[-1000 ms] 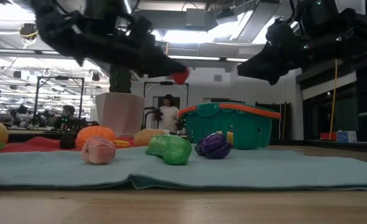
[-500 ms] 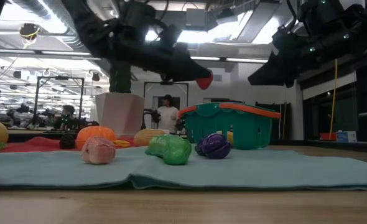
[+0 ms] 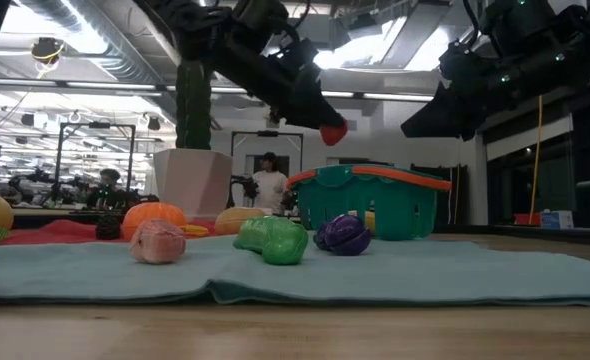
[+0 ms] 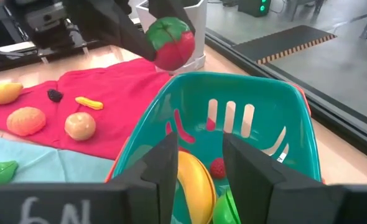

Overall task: Build produce basket
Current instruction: Put the top red strawberry into the blue basket

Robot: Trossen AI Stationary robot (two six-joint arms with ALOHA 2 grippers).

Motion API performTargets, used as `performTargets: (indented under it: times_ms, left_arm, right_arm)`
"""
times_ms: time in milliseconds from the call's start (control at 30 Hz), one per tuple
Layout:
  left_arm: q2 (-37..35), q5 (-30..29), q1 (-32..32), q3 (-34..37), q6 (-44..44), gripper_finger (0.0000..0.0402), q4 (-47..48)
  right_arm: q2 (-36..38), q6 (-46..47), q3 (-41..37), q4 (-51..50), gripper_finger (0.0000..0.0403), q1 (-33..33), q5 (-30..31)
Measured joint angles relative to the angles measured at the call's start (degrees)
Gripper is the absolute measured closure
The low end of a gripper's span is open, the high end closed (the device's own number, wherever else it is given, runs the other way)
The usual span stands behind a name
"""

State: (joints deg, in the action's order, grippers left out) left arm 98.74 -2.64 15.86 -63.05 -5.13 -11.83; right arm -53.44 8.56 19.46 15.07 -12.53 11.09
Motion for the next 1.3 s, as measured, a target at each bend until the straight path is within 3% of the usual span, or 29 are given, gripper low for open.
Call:
performTargets:
  times_ms: [567, 1133, 1300]
  left_arm:
    - [0.18, 3.04, 2.55, -1.88, -0.13, 0.0229, 3.32]
    - [14.05, 5.4, 4.39, -24.99, -6.65, 0.0229, 25.75]
    - [16.06, 8.0, 4.81, -28.23, -7.47, 0.0229, 29.19]
  right_arm:
    - [-0.01, -1.6, 0.0, 1.22, 0.0275, -0.04, -0.02]
    - [-0.01, -2.87, 0.0, 1.54, 0.0275, -0.85, -0.04]
    - [-0.04, -2.93, 0.0, 0.81, 0.0275, -0.85, -0.04]
